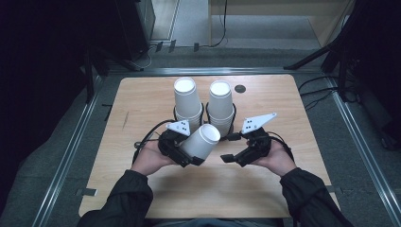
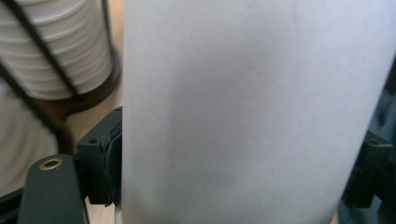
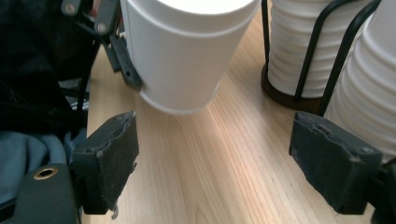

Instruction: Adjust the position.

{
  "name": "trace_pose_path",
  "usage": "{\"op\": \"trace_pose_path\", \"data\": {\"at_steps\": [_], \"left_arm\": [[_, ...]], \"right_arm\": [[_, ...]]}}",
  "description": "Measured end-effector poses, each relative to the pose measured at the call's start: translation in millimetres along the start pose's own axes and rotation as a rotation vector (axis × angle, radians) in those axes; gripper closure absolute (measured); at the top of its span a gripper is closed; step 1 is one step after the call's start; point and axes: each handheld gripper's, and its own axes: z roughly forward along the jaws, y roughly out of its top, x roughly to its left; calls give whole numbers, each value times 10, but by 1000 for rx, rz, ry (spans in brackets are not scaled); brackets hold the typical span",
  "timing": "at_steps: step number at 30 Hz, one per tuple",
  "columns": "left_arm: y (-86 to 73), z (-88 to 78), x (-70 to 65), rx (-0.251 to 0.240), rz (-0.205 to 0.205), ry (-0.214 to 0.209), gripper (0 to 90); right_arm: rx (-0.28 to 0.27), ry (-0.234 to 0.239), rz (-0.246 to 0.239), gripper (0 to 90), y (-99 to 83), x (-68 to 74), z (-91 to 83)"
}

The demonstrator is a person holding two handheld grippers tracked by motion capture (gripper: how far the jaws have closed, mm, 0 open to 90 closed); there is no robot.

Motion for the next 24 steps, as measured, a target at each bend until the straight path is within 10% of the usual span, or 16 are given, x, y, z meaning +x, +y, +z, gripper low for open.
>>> {"op": "trace_pose_path", "data": {"at_steps": [13, 24], "left_arm": [[-48, 141, 36, 211, 52, 66, 160], [-16, 438, -19, 310, 92, 7, 161]], "right_arm": [[108, -15, -40, 164, -118, -39, 150], [162, -4, -75, 165, -137, -1, 266]]}}
